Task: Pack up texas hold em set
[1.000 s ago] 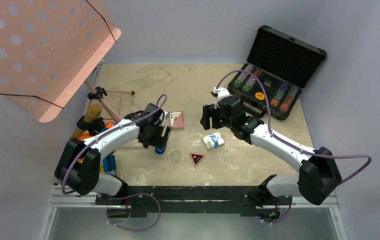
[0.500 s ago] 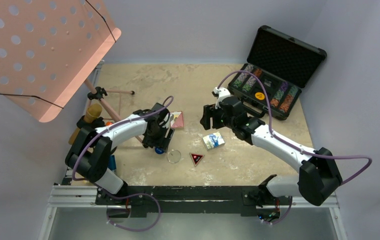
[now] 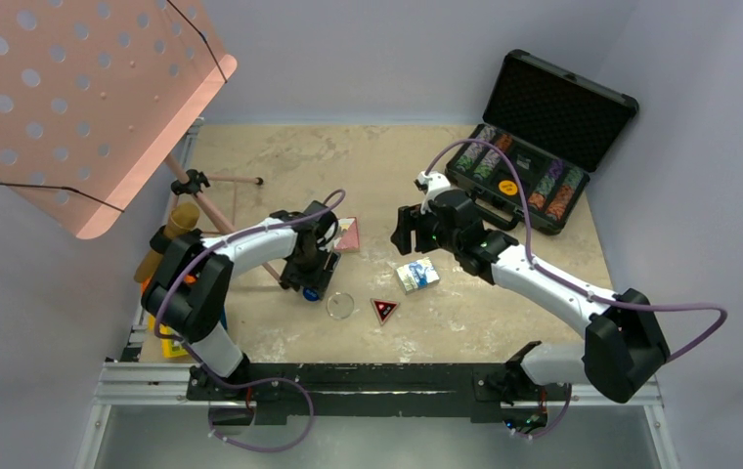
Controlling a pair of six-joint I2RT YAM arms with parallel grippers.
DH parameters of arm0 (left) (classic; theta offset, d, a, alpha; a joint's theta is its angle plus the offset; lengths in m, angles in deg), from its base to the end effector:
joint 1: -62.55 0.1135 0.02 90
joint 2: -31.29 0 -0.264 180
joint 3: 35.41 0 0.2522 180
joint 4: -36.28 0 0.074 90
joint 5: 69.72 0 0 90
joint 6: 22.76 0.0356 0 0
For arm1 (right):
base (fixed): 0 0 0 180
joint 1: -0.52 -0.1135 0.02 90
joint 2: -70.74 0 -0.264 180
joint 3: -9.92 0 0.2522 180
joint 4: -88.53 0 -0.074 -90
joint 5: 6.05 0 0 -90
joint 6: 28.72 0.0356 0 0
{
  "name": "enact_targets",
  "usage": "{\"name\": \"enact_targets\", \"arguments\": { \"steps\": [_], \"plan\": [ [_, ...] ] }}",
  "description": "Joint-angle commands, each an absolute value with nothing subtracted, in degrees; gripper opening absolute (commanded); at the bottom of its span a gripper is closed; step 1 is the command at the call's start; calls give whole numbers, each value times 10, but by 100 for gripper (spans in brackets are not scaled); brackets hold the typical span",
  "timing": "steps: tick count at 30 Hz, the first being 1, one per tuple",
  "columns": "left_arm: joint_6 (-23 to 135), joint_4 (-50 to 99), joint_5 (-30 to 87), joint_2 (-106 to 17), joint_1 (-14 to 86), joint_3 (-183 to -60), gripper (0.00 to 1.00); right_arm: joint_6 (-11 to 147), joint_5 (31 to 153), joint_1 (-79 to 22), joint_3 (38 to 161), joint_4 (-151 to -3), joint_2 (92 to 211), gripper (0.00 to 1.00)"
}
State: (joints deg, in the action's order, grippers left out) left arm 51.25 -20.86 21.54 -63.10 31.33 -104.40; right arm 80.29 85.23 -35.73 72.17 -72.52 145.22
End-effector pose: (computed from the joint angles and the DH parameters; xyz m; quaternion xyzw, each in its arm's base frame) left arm 0.2410 -0.1470 0.1599 0.1329 0.9889 -0.0361 0.0552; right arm 0.2331 0.1719 0.2577 -0.1360 0.8604 0.2363 0.4305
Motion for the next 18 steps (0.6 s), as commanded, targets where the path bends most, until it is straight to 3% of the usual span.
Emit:
{"name": "enact_targets", "arguments": {
  "steps": [1, 18],
  "plan": [
    [498, -225, 205, -643, 311, -1069, 66, 798, 864, -354, 717, -747, 1435, 72],
    [451, -199, 177, -699, 266, -1085, 53, 800, 858, -354, 709, -751, 1418, 72]
  ]
}}
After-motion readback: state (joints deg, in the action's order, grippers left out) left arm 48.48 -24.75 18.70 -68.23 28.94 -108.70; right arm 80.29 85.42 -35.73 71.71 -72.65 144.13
